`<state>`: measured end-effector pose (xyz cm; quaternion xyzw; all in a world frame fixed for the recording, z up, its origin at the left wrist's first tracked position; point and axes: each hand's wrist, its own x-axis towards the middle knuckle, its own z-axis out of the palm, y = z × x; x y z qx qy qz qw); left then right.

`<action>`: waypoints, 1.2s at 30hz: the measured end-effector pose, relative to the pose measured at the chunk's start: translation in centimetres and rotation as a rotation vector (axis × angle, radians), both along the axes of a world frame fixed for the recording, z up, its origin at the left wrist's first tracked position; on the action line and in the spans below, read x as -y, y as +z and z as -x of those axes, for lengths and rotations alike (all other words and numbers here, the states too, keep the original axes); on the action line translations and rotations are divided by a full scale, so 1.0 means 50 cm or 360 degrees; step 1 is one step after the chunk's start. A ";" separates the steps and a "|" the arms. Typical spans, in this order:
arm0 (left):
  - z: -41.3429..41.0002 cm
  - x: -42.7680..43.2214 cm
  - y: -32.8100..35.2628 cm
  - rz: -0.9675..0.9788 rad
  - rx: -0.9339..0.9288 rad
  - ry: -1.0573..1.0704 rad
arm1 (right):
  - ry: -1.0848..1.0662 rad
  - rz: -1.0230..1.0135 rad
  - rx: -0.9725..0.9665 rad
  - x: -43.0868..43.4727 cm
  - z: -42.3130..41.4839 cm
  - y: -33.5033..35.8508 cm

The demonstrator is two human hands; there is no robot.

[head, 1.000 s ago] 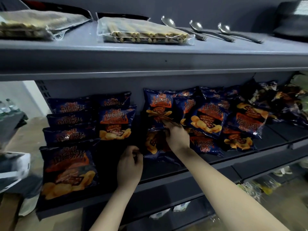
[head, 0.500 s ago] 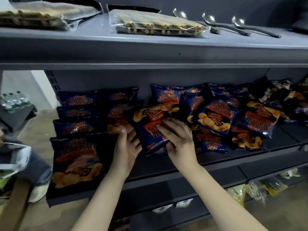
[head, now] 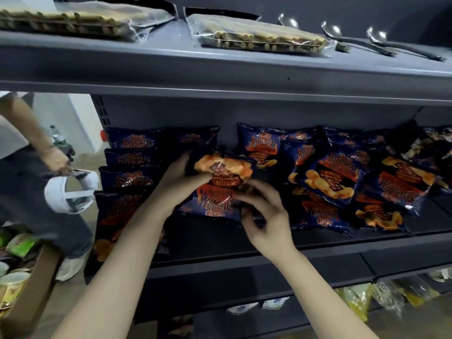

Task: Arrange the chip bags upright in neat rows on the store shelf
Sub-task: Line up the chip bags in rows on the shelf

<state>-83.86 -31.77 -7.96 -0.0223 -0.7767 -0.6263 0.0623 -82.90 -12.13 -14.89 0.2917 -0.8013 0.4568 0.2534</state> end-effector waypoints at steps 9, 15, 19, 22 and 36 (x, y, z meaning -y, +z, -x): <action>0.014 0.026 0.099 0.0780 0.0249 -0.0464 | -0.0163 -0.0141 0.0616 -0.006 0.003 0.098; -0.004 0.024 0.093 0.1193 0.0316 -0.0800 | 0.0399 -0.0123 0.1142 0.030 -0.012 0.076; -0.011 0.034 0.073 0.1149 -0.0371 -0.0214 | 0.0175 0.0201 0.1146 0.060 0.002 0.073; -0.012 0.048 0.047 0.0953 -0.0700 0.0315 | 0.0052 0.0701 0.1298 0.077 0.017 0.068; -0.008 0.075 0.002 -0.0391 -0.0016 0.0338 | 0.0713 0.1627 0.1709 0.153 0.029 0.048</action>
